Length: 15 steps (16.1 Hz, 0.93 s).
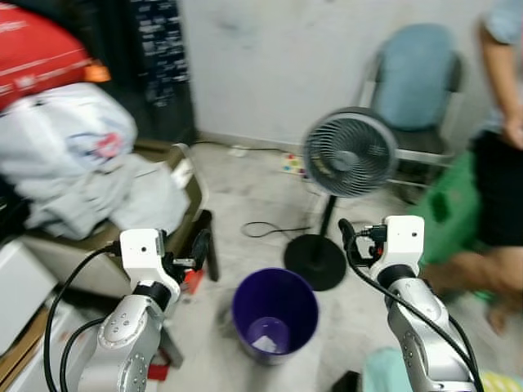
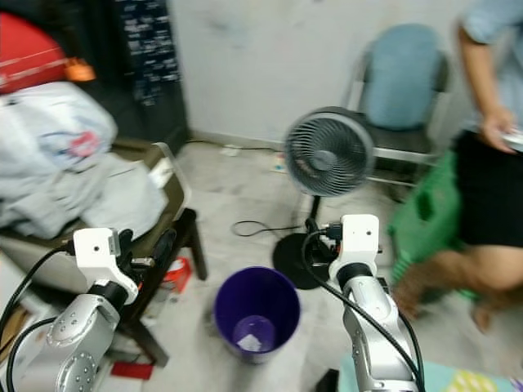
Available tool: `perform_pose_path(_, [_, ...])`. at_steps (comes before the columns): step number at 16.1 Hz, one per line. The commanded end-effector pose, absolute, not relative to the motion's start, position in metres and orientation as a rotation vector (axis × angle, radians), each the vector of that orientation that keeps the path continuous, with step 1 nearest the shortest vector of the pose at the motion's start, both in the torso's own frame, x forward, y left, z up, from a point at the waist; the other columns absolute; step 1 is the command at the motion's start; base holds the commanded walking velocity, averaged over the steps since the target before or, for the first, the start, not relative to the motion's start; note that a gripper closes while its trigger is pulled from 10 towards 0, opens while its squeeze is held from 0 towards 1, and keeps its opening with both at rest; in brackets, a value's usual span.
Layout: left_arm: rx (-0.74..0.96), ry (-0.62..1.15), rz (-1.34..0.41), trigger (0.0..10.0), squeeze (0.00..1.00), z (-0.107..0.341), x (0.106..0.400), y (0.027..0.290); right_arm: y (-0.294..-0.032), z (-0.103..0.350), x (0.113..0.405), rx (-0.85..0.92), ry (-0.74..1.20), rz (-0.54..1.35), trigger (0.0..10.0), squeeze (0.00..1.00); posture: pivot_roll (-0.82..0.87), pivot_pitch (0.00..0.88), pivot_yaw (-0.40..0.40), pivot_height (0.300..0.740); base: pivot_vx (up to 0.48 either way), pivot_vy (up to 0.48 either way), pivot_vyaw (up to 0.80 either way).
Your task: Clean up the room
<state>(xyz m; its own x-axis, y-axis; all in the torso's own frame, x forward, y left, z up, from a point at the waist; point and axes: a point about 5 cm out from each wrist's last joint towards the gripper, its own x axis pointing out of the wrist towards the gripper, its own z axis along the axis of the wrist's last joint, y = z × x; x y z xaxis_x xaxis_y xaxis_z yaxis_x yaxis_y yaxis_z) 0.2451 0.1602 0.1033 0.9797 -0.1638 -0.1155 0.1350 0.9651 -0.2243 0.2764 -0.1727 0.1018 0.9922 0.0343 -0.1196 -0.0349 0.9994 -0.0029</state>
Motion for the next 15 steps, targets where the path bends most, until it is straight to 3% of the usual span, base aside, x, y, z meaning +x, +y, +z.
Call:
perform_pose_path(1, [-0.198, 0.128, -0.158, 10.0, 0.0, 0.1051, 0.2477, 0.1595, -0.1738, 0.1044, 0.2794, -0.002, 0.113, 0.034, 10.0, 0.0, -0.11, 0.0, 0.003, 0.74, 0.0, 0.0, -0.8])
perform_pose_path(11, [-0.191, 0.125, -0.159, 10.0, 0.0, 0.1053, 0.2486, 0.159, -0.1736, 0.1032, 0.28, 0.0, 0.114, 0.034, 10.0, 0.0, -0.11, 0.0, 0.003, 0.74, 0.0, 0.0, -0.75])
perform_pose_path(15, [-0.19, 0.126, -0.16, 10.0, 0.0, 0.1048, 0.2487, 0.1586, -0.1742, 0.1026, 0.2791, -0.001, 0.115, 0.03, 10.0, 0.0, -0.12, 0.0, 0.004, 0.74, 0.0, 0.0, 0.0])
